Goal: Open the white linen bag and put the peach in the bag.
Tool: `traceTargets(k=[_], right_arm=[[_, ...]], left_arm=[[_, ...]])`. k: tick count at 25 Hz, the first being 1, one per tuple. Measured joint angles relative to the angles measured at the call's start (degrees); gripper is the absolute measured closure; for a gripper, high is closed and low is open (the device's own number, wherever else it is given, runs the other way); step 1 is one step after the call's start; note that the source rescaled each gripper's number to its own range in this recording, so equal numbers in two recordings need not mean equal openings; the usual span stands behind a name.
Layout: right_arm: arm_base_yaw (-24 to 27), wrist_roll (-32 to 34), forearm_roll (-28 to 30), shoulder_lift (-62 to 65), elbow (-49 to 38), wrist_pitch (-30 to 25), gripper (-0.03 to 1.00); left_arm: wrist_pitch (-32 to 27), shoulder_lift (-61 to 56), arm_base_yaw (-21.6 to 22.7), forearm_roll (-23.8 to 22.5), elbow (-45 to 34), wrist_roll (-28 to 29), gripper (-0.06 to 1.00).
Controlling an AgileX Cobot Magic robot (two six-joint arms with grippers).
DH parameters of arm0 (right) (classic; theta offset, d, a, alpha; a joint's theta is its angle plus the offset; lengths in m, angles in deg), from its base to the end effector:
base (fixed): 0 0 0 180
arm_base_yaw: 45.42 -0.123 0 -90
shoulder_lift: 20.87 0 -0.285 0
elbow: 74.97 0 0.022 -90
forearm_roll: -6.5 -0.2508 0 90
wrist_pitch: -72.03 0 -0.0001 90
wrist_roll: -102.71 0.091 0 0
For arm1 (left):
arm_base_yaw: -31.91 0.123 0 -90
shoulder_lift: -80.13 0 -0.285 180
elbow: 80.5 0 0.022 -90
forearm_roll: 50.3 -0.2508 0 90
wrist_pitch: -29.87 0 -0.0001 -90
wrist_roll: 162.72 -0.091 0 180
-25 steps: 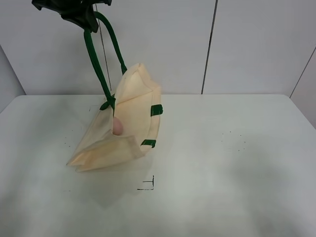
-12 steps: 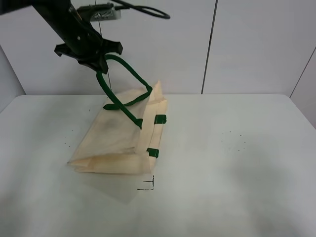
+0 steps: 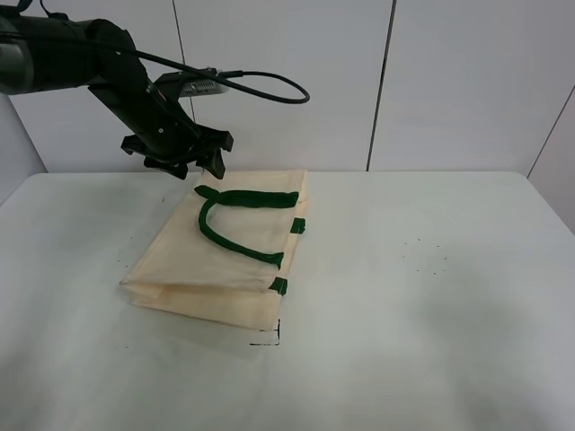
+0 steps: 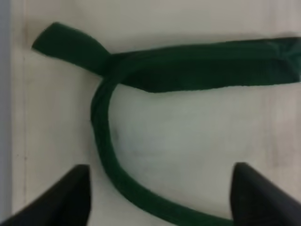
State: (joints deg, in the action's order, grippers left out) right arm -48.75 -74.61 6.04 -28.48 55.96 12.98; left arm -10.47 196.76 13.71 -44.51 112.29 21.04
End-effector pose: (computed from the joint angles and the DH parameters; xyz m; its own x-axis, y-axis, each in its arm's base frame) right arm -0.0031 0.0004 0.2773 -0.4361 0.0256 -0.8995 -0.0421 0.9979 0.0488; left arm 0.4064 -0.1399 0.2656 -0.8106 0.1171 -0.5738 0.2352 0.9624 -0.1359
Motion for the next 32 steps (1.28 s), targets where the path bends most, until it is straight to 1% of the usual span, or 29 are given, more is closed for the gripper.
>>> traceTargets(k=[1,3,5,8,13,15,16,20,23,27,29,32], right_arm=[[0.00,0.00,0.00,0.00,0.00,0.00,-0.03],[0.00,0.00,0.00,0.00,0.00,0.00,-0.03],[0.00,0.00,0.00,0.00,0.00,0.00,-0.03],[0.00,0.00,0.00,0.00,0.00,0.00,-0.03],[0.00,-0.01,0.00,0.00,0.00,0.00,-0.03],[0.00,-0.01,0.00,0.00,0.00,0.00,-0.03],[0.00,-0.01,0.00,0.00,0.00,0.00,-0.03],[0.00,-0.01,0.00,0.00,0.00,0.00,-0.03],[0.00,-0.01,0.00,0.00,0.00,0.00,-0.03],[0.00,-0.01,0.00,0.00,0.00,0.00,-0.03],[0.00,-0.01,0.00,0.00,0.00,0.00,-0.03],[0.00,-0.01,0.00,0.00,0.00,0.00,-0.03]], left_arm=[[-0.07,0.00,0.00,-0.85,0.00,-0.01,0.04],[-0.45,0.00,0.07,-4.22,0.00,0.38,0.02],[-1.63,0.00,0.70,-7.74,0.00,2.54,0.01],[-3.98,0.00,4.56,-11.10,0.00,4.97,0.00],[-6.72,0.00,14.32,-11.96,0.00,5.24,0.00],[-7.94,0.00,16.89,-11.64,0.00,5.11,0.00],[-8.80,0.00,17.32,-11.31,0.00,4.84,0.00],[-14.26,-0.47,16.78,-10.35,0.00,4.14,0.00],[-18.96,-1.74,14.96,-10.01,-0.08,3.15,0.02],[-22.72,-5.67,11.98,-9.92,-1.34,2.91,0.02],[-24.67,-8.77,10.79,-9.66,-3.24,2.91,0.02],[-26.08,-14.22,10.52,-9.51,-9.01,2.91,0.02]])
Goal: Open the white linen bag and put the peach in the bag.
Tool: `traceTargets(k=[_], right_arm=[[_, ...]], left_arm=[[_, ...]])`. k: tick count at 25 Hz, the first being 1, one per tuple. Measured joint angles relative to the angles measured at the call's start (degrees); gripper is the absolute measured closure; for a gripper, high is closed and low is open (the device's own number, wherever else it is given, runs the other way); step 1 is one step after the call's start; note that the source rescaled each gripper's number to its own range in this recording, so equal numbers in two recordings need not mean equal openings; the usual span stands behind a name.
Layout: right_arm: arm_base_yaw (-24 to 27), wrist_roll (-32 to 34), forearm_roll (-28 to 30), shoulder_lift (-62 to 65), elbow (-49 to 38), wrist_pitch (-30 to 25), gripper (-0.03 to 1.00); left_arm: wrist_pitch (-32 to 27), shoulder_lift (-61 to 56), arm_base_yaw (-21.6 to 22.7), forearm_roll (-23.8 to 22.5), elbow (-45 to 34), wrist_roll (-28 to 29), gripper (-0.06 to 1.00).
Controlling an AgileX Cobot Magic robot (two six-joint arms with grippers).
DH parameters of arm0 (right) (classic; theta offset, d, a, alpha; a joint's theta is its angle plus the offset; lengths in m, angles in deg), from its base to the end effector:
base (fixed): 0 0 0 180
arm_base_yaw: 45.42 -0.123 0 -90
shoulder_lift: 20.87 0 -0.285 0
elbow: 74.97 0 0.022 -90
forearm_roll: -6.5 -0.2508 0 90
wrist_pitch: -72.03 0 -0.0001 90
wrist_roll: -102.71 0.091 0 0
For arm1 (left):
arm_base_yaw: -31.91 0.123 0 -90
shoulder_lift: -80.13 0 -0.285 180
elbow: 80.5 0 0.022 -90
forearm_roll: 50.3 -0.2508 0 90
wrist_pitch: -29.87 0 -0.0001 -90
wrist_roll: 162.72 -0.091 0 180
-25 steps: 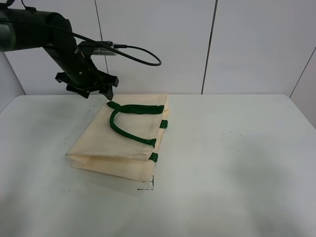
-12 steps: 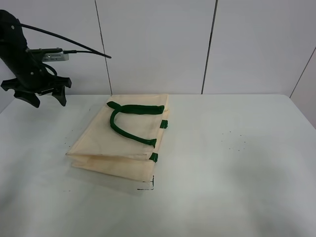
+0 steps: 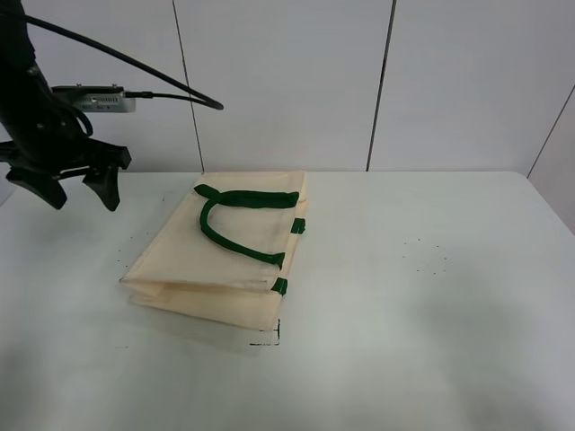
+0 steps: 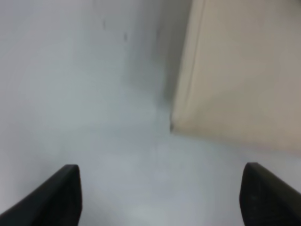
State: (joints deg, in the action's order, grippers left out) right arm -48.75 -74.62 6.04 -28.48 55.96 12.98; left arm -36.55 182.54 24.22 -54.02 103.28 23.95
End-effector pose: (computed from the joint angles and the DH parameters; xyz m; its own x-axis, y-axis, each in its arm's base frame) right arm -0.0031 0.0004 0.2773 -0.4361 0.0254 -0.8995 -0.0422 0.9979 0.0487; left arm 0.3336 -0.0396 0.2977 -0.9640 0.0392 -0.2629 0.0314 0.9989 0.0338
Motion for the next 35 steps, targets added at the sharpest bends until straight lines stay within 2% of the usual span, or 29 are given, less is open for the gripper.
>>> traceTargets(k=[6,10,17,22,29,31,35], right_arm=[[0.00,0.00,0.00,0.00,0.00,0.00,-0.03],[0.00,0.00,0.00,0.00,0.00,0.00,-0.03],[0.00,-0.05,0.00,0.00,0.00,0.00,-0.03],[0.00,-0.05,0.00,0.00,0.00,0.00,-0.03],[0.00,-0.05,0.00,0.00,0.00,0.00,-0.03],[0.00,-0.05,0.00,0.00,0.00,0.00,-0.03],[0.00,-0.05,0.00,0.00,0.00,0.00,-0.03]], left_arm=[[-0.16,-15.80,0.00,-0.18,-17.87,0.00,0.02],[0.46,-28.36,0.00,-0.18,-31.15,-2.46,0.02],[5.51,-51.16,0.00,0.02,-49.06,-5.56,0.03],[5.91,-65.40,0.00,2.22,-52.30,-7.40,0.03],[5.95,-76.58,0.00,2.42,-52.42,-7.70,0.04],[5.95,-78.68,1.01,2.42,-52.47,-7.70,0.04],[5.95,-82.52,6.06,2.42,-52.49,-7.70,0.04]])
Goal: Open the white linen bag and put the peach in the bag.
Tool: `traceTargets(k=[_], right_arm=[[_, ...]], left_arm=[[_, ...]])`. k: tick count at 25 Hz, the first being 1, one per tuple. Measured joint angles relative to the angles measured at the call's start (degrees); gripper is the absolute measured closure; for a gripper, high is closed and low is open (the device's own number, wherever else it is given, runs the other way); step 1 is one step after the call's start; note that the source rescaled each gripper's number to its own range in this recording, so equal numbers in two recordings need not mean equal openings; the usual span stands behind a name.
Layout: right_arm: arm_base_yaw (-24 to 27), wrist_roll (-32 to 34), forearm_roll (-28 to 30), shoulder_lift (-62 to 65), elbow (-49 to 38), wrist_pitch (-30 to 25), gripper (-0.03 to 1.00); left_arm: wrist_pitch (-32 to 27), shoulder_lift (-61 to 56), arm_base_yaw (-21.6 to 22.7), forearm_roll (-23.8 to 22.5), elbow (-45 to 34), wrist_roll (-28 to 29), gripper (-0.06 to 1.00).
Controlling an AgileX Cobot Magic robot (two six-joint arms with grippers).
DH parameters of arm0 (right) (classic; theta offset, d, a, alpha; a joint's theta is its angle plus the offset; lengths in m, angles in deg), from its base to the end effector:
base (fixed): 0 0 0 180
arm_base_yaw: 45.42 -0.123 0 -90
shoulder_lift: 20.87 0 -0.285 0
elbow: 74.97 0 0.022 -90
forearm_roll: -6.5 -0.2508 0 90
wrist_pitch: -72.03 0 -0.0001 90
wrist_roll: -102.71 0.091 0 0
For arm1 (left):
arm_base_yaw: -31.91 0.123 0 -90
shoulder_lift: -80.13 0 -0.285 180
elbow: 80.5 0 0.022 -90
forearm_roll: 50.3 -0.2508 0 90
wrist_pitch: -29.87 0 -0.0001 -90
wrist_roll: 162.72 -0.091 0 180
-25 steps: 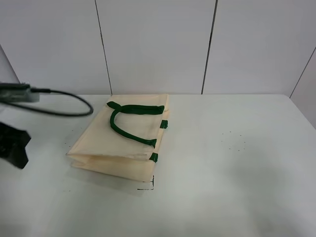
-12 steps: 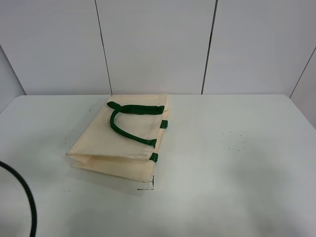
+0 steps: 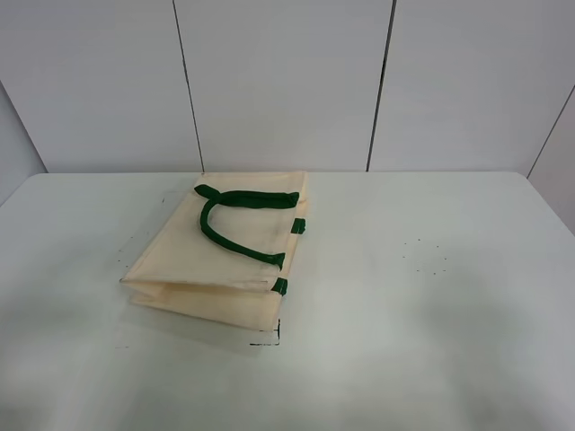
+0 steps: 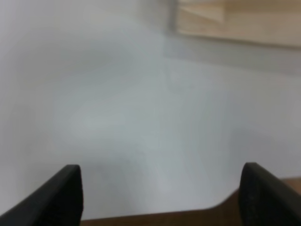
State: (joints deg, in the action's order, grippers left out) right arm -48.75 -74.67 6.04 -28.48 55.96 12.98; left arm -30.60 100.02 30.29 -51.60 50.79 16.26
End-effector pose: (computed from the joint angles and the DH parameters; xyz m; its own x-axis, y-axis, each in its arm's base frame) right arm -0.0031 0.0004 0.2773 -0.4360 0.0245 -0.8996 -0.0426 0.9979 0.0479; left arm 0.0281 0.0010 0.2745 -0.6293 0.0468 -0.7758 0.0312 0.9989 0.0349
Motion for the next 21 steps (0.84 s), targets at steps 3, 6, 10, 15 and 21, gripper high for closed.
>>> traceTargets(k=[3,6,10,15,21], right_arm=[[0.00,0.00,0.00,0.00,0.00,0.00,-0.03],[0.00,0.00,0.00,0.00,0.00,0.00,-0.03],[0.00,0.00,0.00,0.00,0.00,0.00,-0.03],[0.00,0.00,0.00,0.00,0.00,0.00,-0.03],[0.00,0.00,0.00,0.00,0.00,0.00,-0.03]], left_arm=[[-0.05,-2.22,2.66,-0.06,-0.14,0.00,0.04],[-0.04,-4.69,3.07,-0.06,-0.14,0.00,0.04],[-0.04,-9.84,3.07,0.00,-0.14,0.00,0.04],[-0.16,-12.22,3.07,0.66,-0.14,0.00,0.04],[-0.16,-12.24,3.07,0.77,-0.14,0.00,0.04]])
